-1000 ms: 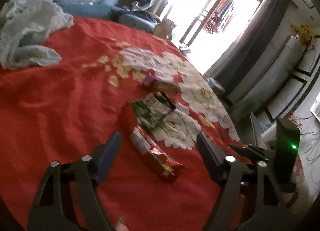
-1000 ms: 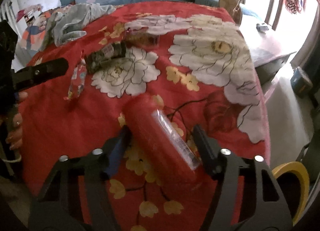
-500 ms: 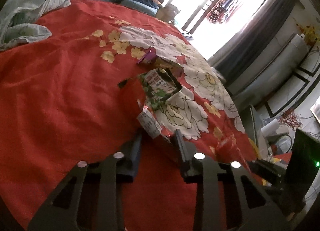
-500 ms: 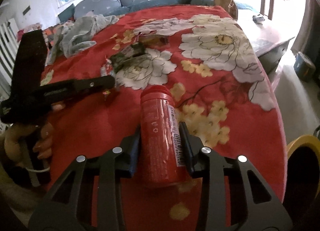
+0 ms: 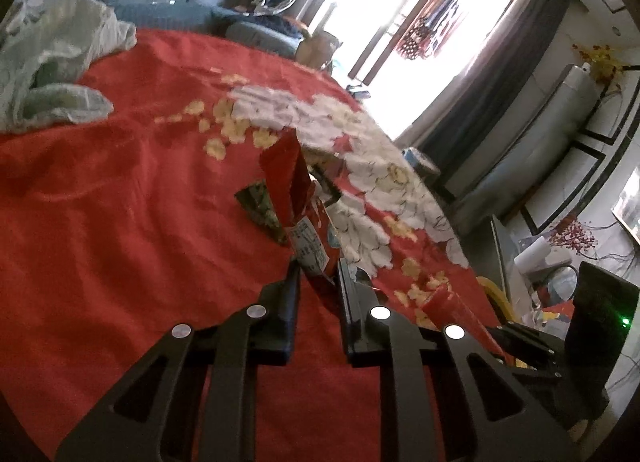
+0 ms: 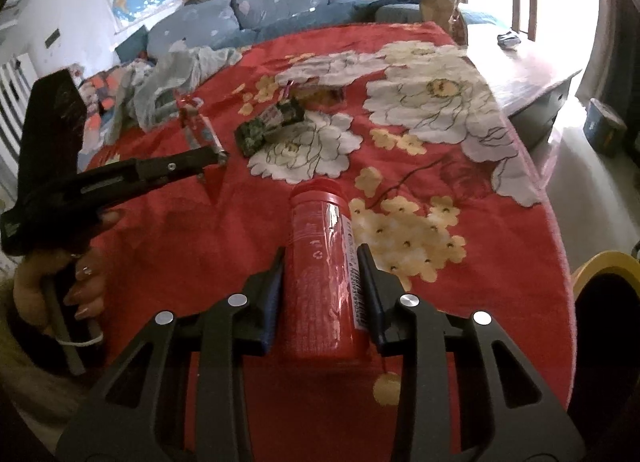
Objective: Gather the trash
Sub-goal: 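Grasp the red cylinder with the right gripper while the left gripper grasps a red wrapper, then carry the red cylinder and red wrapper over to the yellow-rimmed bin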
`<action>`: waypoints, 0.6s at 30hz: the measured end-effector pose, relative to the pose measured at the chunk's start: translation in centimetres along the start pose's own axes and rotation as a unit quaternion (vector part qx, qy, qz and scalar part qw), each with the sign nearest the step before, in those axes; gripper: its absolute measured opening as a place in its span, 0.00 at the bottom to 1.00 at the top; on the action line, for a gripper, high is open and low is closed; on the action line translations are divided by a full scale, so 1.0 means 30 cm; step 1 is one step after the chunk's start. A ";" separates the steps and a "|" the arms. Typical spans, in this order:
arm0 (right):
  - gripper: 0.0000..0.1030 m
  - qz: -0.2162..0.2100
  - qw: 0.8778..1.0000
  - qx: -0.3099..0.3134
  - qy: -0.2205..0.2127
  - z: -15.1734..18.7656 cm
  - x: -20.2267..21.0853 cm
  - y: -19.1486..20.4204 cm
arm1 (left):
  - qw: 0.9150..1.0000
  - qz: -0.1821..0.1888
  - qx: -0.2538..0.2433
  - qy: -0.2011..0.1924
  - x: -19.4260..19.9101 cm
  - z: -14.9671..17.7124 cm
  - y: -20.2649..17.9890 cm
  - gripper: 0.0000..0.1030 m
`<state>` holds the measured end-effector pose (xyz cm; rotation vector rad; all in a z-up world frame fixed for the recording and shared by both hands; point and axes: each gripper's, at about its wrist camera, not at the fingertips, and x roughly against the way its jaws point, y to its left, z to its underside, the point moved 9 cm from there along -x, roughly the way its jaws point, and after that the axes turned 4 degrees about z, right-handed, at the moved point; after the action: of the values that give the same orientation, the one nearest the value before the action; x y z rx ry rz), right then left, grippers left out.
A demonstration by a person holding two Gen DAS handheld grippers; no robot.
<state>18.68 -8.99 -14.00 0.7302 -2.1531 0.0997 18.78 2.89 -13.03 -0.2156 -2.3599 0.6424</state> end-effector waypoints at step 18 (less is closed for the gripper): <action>0.26 0.022 0.997 -0.056 -0.045 -0.050 0.126 -0.143 | 0.997 0.041 -0.054 -0.025 0.079 -0.028 -0.174 0.16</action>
<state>20.20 -13.86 -10.98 0.6337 -2.2412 -0.0311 17.62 -0.56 -8.50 -0.3497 -2.4472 0.5659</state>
